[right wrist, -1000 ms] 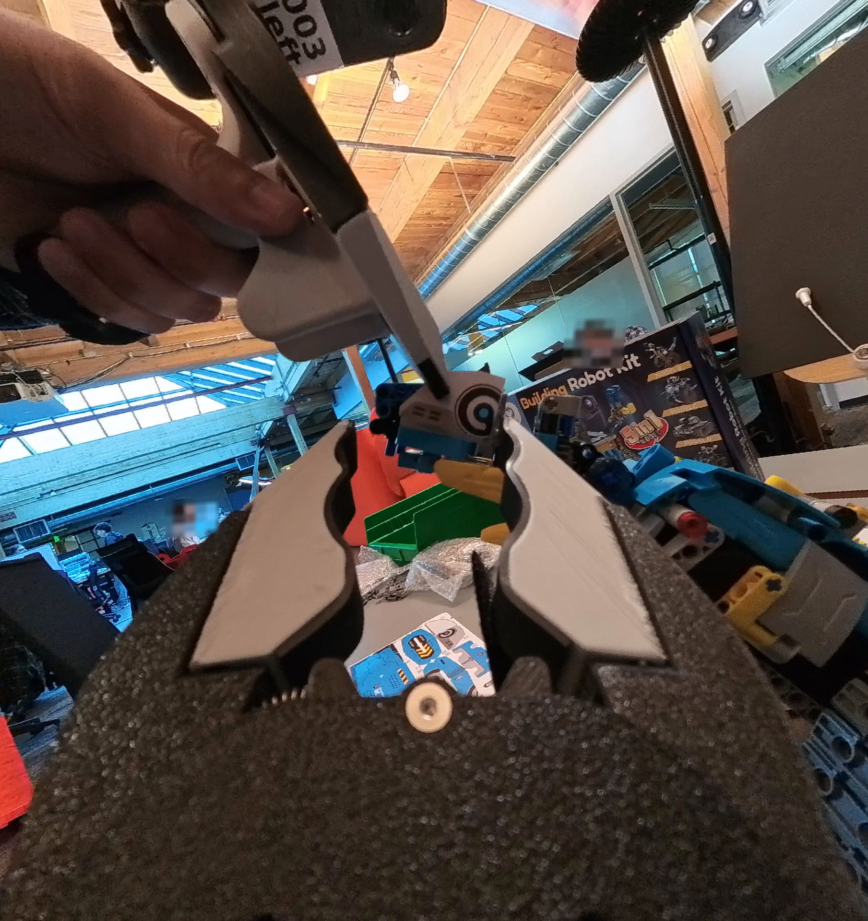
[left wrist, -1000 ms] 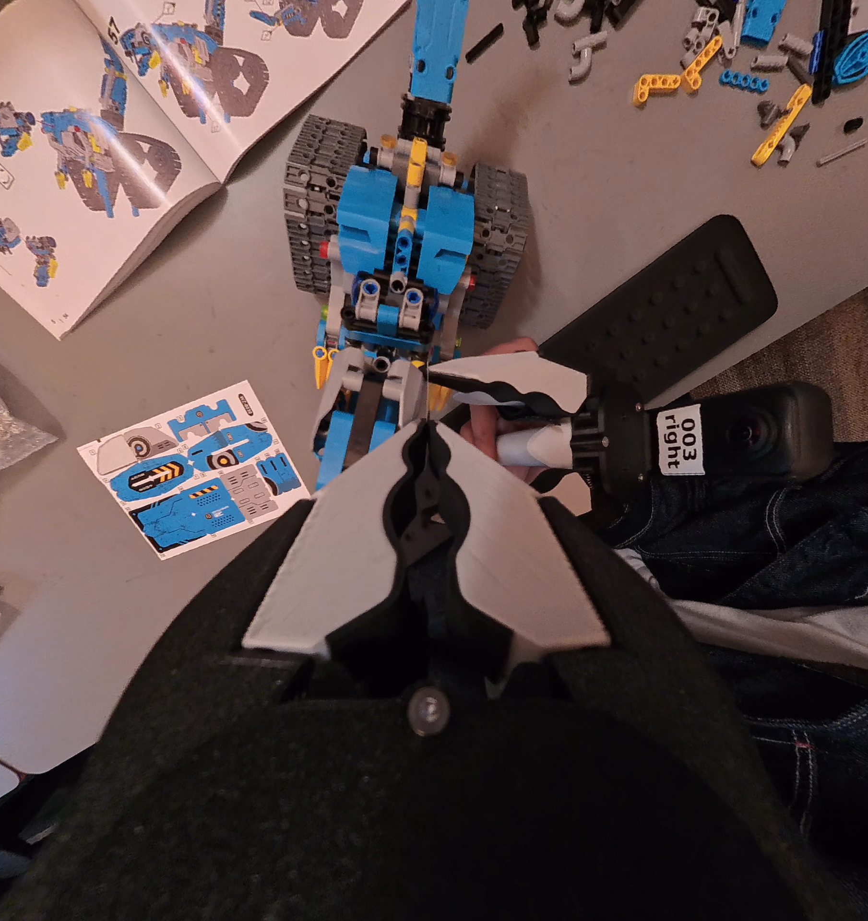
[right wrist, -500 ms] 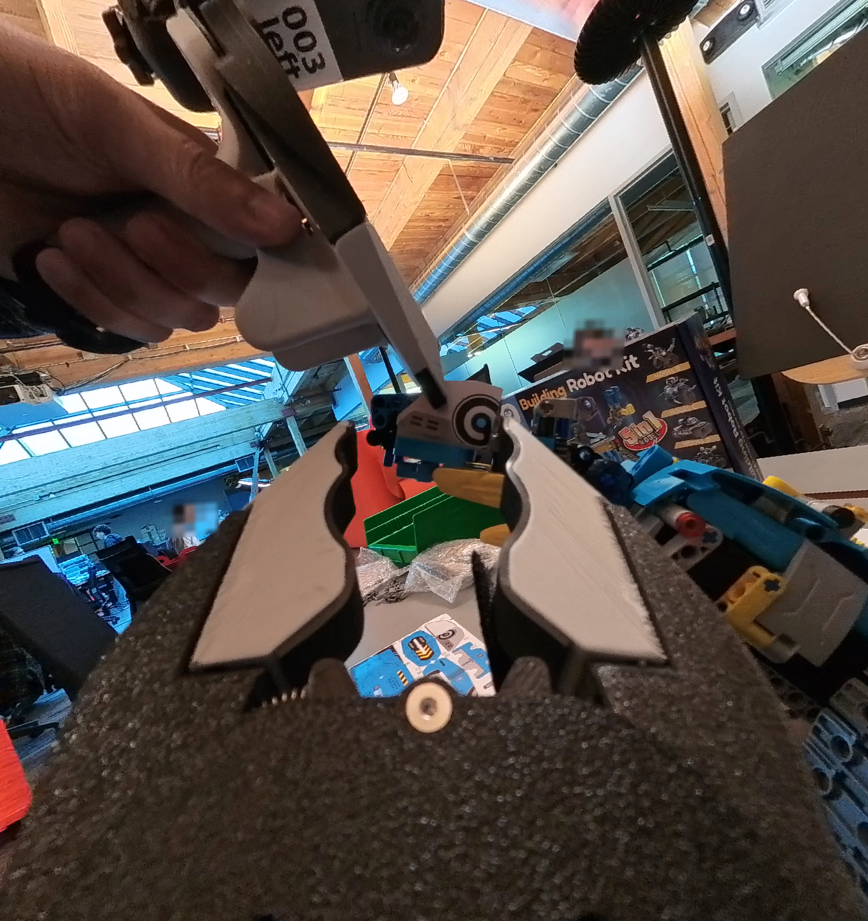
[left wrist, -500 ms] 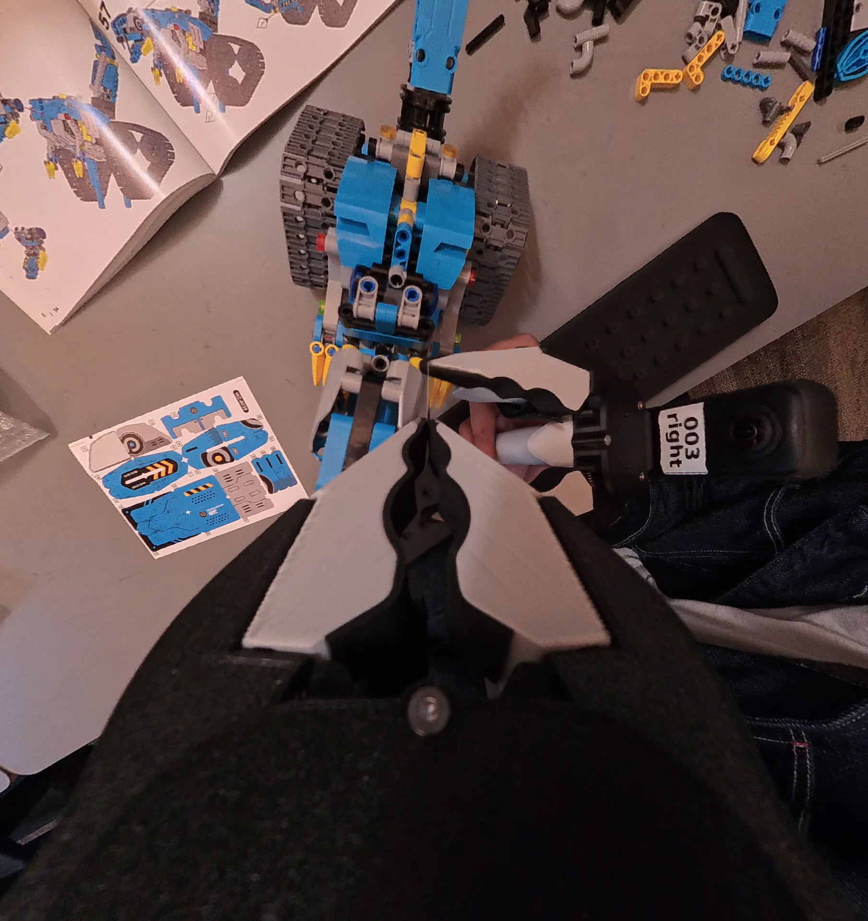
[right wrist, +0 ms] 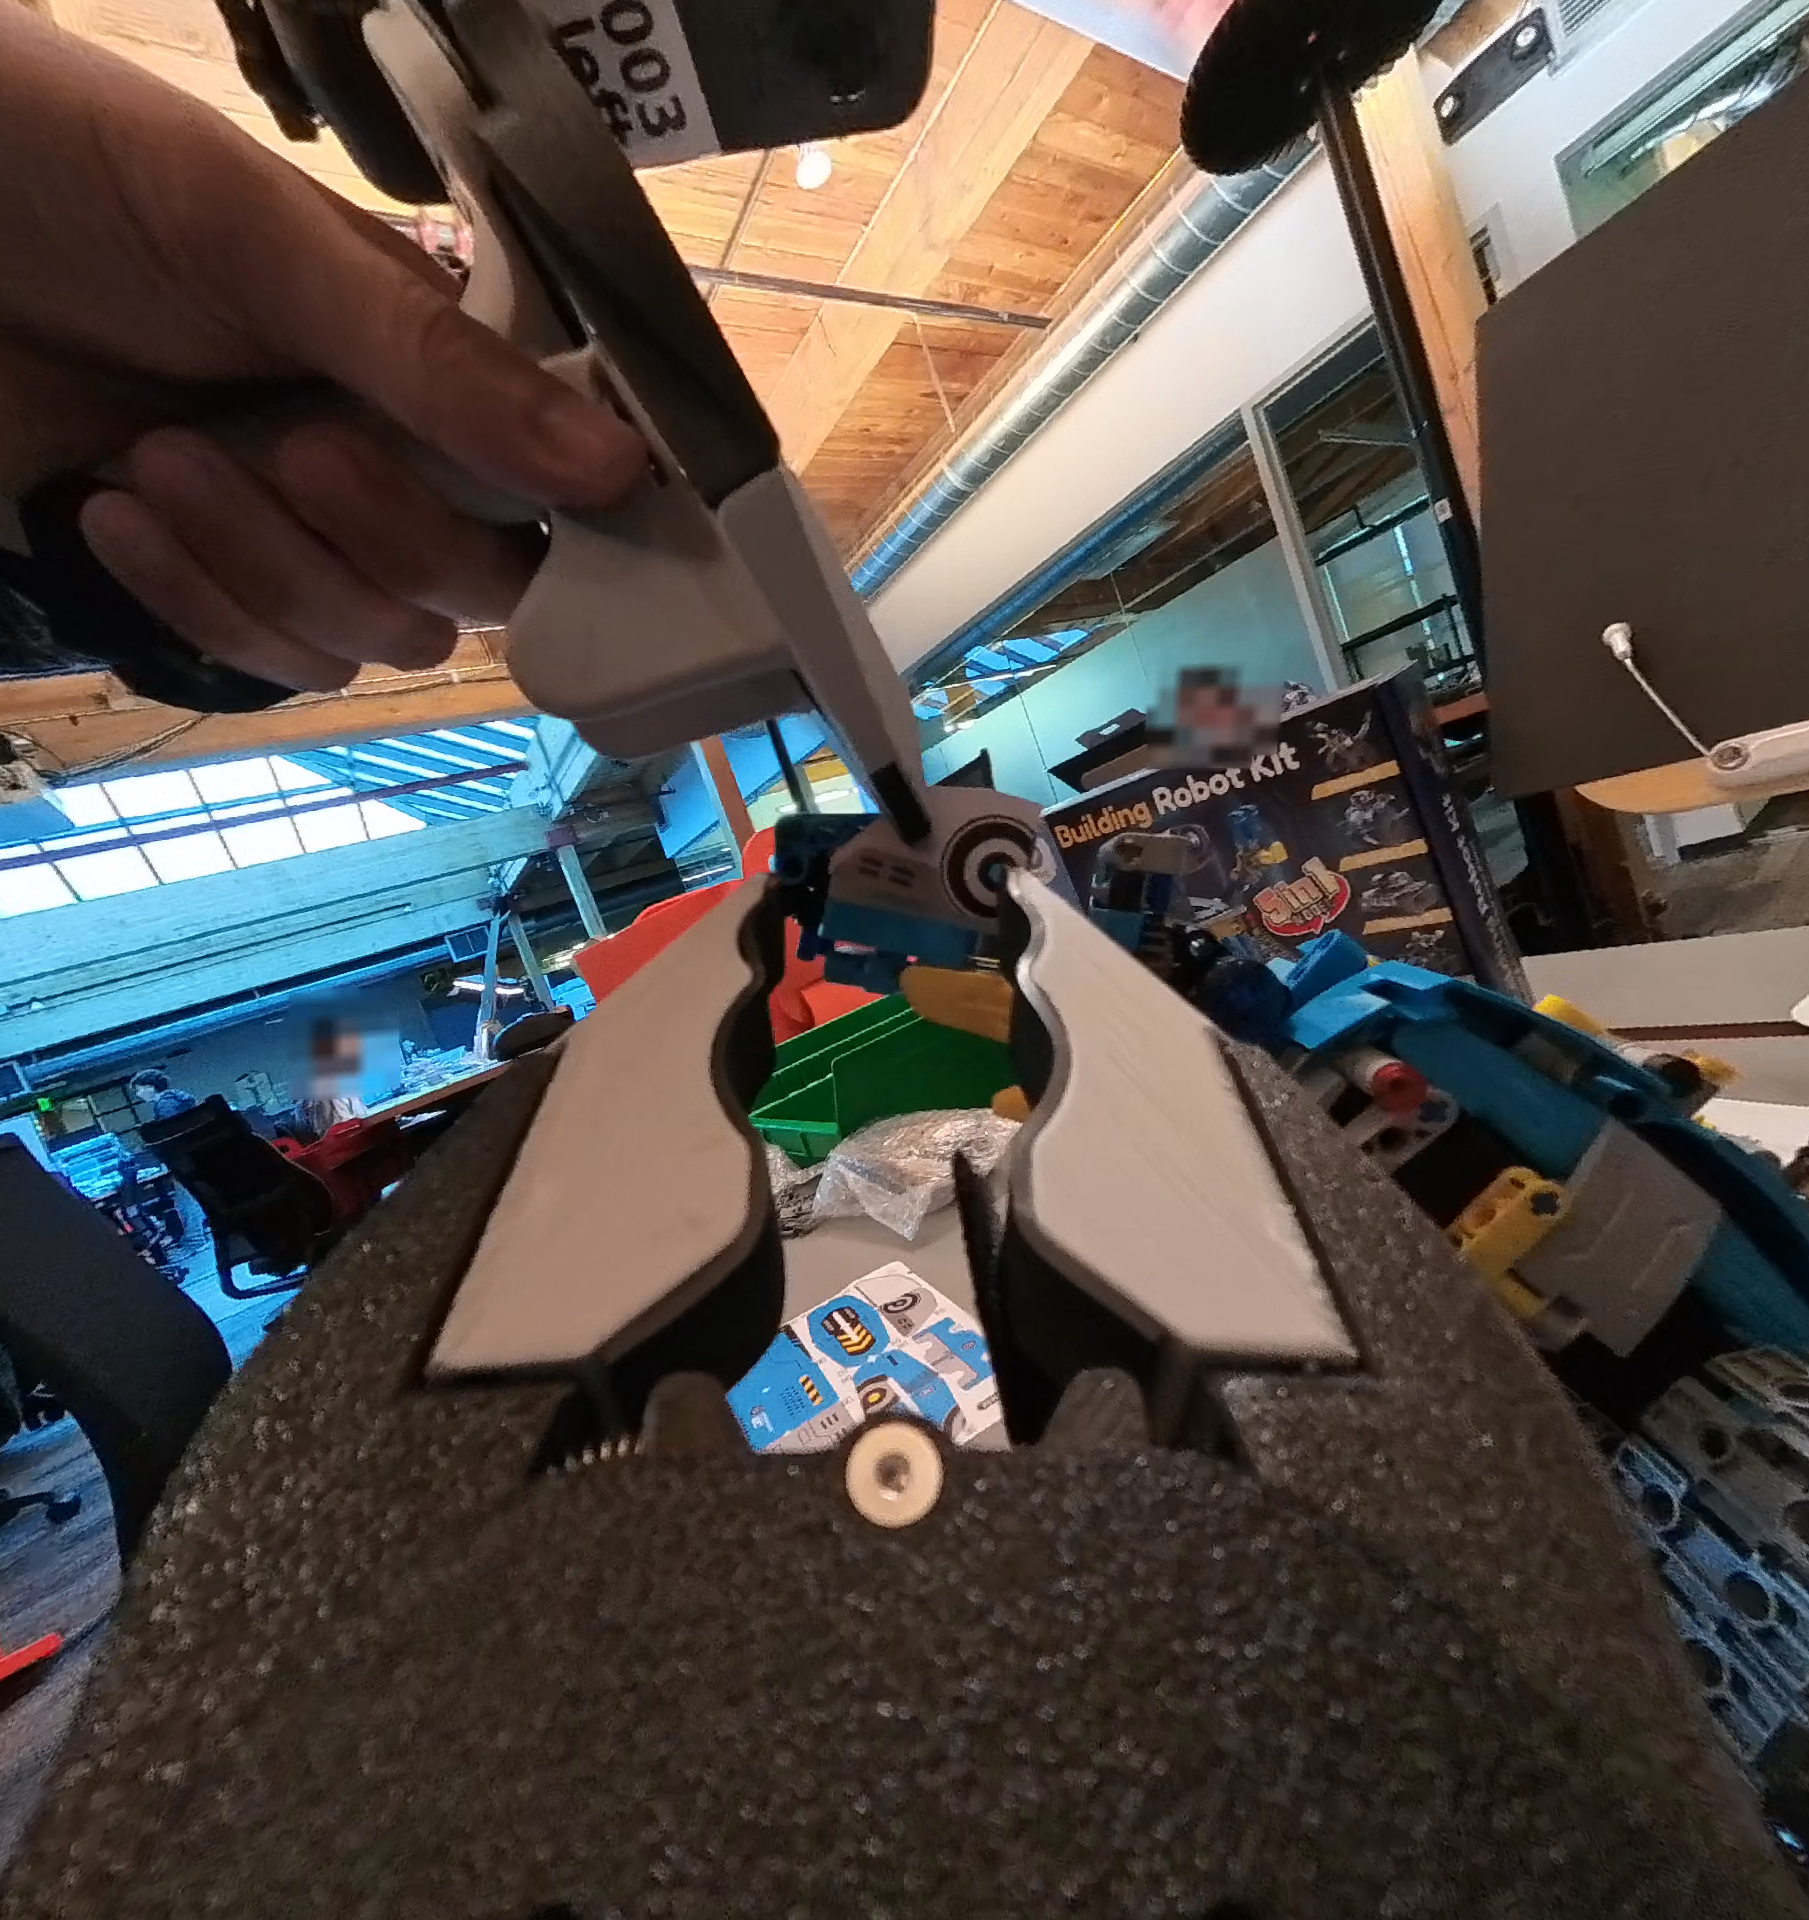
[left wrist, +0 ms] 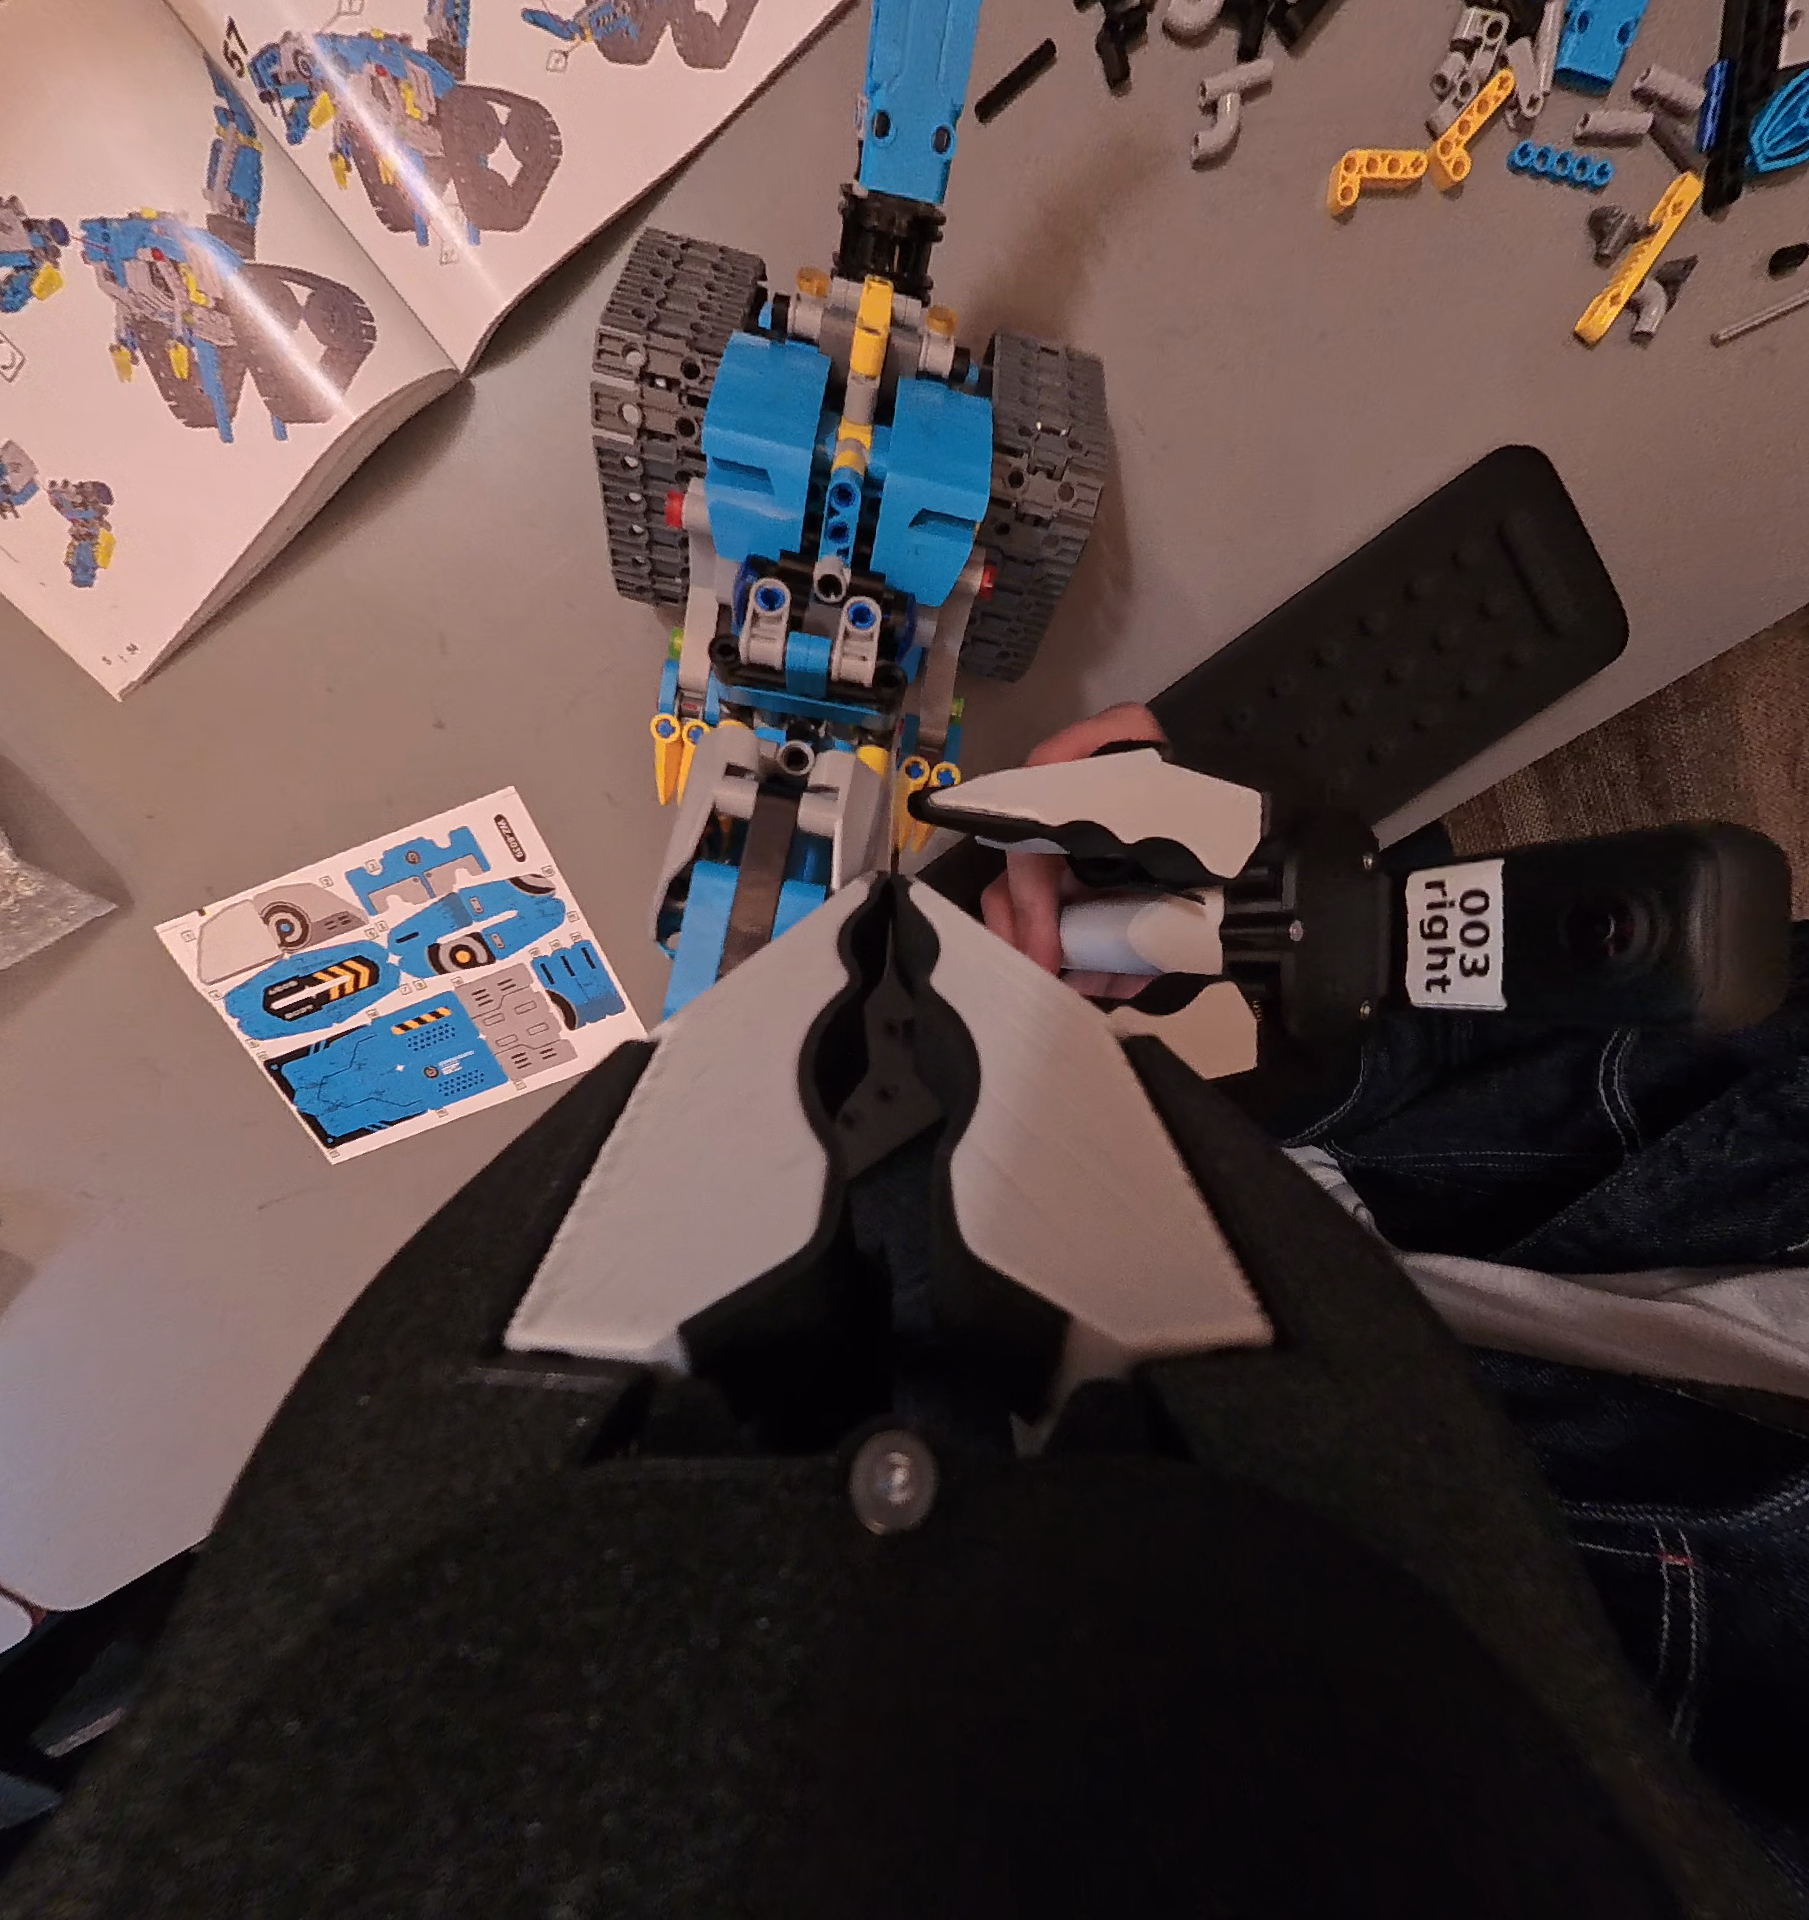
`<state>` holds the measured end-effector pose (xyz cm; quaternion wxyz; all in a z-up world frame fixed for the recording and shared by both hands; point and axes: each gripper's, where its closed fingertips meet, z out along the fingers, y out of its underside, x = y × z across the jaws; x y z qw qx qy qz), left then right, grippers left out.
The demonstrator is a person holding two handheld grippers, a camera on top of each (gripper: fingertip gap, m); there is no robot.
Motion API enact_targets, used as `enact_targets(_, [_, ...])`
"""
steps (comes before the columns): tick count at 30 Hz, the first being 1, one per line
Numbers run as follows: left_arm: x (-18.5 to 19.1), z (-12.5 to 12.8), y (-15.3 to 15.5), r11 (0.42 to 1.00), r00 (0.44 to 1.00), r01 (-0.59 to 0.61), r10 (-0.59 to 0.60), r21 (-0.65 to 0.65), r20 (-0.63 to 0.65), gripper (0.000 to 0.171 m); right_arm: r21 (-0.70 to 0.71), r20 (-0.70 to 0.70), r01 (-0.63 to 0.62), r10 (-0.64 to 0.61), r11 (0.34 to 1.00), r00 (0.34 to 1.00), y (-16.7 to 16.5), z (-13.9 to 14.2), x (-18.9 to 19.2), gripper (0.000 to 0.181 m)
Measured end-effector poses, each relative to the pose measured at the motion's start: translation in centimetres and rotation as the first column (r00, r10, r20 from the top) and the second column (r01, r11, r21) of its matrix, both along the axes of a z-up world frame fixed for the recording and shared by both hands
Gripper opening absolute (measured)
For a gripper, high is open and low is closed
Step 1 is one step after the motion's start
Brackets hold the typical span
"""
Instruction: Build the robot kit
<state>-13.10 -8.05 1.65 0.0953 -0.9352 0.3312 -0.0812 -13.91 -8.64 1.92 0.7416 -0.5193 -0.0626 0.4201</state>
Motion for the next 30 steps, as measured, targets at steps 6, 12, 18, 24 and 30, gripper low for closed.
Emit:
enact_targets(6, [0.0, -0.1, -0.1, 1.0, 1.0, 0.0, 0.0, -0.006, 0.001, 0.0, 0.002, 0.002, 0.0, 0.0, 1.0, 1.0, 0.0, 0.0, -0.1, 0.04])
enact_targets(12, [0.1, 0.9, -0.4, 0.999, 1.0, 0.023, -0.023, 0.048, 0.007, 0.0, 0.004, -0.04, 0.009, -0.009, 1.0, 0.999, 0.1, 0.1, 0.7, 0.044])
enact_targets(18, [-0.8, 2.7, -2.4, 0.974, 0.994, 0.107, -0.11, 0.198, 0.009, 0.0, 0.138, -0.088, -0.065, 0.077, 0.988, 0.993, -1.7, 2.2, 1.8, 0.047])
enact_targets(24, [-1.2, 2.4, -5.1, 0.964, 0.963, 0.207, -0.231, 0.168, 0.14, 0.0, 0.17, 0.08, -0.52, 0.514, 0.837, 0.854, -5.3, 5.2, 5.9, 0.033])
enact_targets(30, [-1.8, 2.1, -5.2, 0.849, 0.887, 0.423, -0.459, 0.316, 0.044, 0.0, -0.008, 0.396, -0.643, 0.592, 0.766, 0.702, -5.3, 6.6, 8.2, 0.032])
